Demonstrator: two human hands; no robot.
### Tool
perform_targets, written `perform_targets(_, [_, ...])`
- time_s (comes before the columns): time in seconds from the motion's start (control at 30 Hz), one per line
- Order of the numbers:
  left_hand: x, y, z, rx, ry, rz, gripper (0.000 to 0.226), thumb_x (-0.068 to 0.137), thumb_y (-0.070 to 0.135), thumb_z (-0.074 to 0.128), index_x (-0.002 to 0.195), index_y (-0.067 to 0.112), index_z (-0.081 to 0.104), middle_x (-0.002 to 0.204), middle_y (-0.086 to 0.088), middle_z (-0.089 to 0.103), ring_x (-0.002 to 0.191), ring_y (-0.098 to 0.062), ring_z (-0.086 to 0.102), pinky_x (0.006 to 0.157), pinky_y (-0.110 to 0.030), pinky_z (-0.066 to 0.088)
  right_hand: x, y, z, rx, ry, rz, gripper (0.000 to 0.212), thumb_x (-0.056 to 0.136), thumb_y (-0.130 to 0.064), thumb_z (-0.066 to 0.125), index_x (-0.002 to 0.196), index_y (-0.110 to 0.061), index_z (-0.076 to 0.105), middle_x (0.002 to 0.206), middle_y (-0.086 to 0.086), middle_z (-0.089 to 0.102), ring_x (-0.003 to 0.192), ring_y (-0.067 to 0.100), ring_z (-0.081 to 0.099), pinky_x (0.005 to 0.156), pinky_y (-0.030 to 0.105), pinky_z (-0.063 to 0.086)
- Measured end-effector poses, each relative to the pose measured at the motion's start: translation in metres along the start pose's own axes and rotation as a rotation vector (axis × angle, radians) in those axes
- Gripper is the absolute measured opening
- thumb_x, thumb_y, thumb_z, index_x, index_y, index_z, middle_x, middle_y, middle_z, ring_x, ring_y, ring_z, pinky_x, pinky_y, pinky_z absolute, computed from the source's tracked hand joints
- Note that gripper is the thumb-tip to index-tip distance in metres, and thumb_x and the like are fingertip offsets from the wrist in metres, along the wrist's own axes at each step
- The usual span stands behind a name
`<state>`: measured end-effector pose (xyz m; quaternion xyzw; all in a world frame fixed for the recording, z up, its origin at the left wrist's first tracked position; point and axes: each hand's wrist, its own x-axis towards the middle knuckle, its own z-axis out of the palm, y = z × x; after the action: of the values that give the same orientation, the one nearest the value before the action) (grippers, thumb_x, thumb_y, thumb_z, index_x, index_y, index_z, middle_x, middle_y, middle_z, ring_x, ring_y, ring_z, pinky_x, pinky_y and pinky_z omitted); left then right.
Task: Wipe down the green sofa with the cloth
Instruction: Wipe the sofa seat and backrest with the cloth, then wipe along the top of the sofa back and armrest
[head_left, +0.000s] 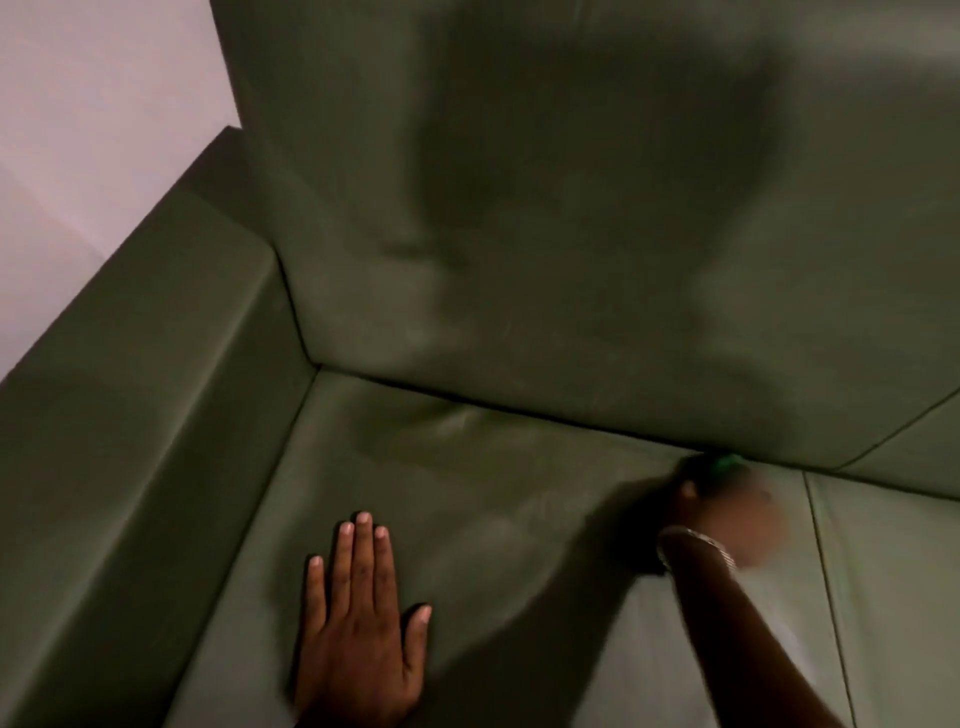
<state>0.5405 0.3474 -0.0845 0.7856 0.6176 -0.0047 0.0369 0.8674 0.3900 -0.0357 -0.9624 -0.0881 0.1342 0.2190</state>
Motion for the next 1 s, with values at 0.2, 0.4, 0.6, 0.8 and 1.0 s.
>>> perform_targets(0.2, [0.002,0.007,-0.016,-0.001,-0.040,-0.010,0.080,0.092,0.055,0.024,0.141,-0.003,0.050,0.155,-0.020,0.042,0.142,-0.034,0.046,0.117,-0.050,0.027,-0.076,-0.070,0.012,0.850,-0.285,0.269,0.035,0.081,-0.003,0.068,0.116,-0.009,0.064,0.116,0.023,0.067,0.098,0.034,0.064,0.100,0.050,0.051])
perform_targets(0.4, [0.067,0.005,-0.096,-0.194,0.189,0.095,0.086,0.095,0.061,0.014,0.146,-0.001,0.044,0.158,-0.017,0.036,0.155,-0.020,0.022,0.122,-0.042,0.020,-0.072,-0.096,-0.077,1.277,-0.084,0.303,0.034,0.085,-0.003,0.062,0.114,-0.019,0.064,0.106,0.010,0.064,0.076,0.015,0.059,0.080,0.037,0.051])
perform_targets(0.6, [0.223,-0.001,-0.247,-0.179,0.496,0.246,0.079,0.097,0.050,0.032,0.157,0.002,0.013,0.169,-0.018,0.009,0.157,-0.031,0.005,0.127,-0.053,0.009,-0.029,-0.180,-0.168,1.358,0.270,-0.229,0.051,0.086,-0.004,0.056,0.136,-0.004,0.051,0.137,0.017,0.058,0.126,0.025,0.058,0.111,0.035,0.045])
perform_targets(0.8, [0.317,0.002,-0.328,-0.017,0.478,0.320,0.083,0.094,0.056,0.025,0.154,-0.001,0.024,0.163,-0.023,0.028,0.153,-0.037,0.022,0.126,-0.055,0.012,0.018,-0.254,-0.215,0.749,0.478,-0.612,0.054,0.083,-0.020,0.051,0.136,-0.013,0.053,0.139,0.014,0.056,0.133,0.033,0.044,0.116,0.051,0.032])
perform_targets(1.0, [0.332,0.004,-0.308,0.006,0.647,0.281,0.077,0.095,0.052,0.031,0.148,-0.003,0.035,0.154,-0.027,0.041,0.145,-0.043,0.037,0.122,-0.055,0.019,0.034,-0.283,-0.221,0.250,0.404,-0.482,0.043,0.086,-0.047,0.050,0.121,-0.024,0.064,0.128,0.013,0.063,0.122,0.037,0.046,0.108,0.048,0.037])
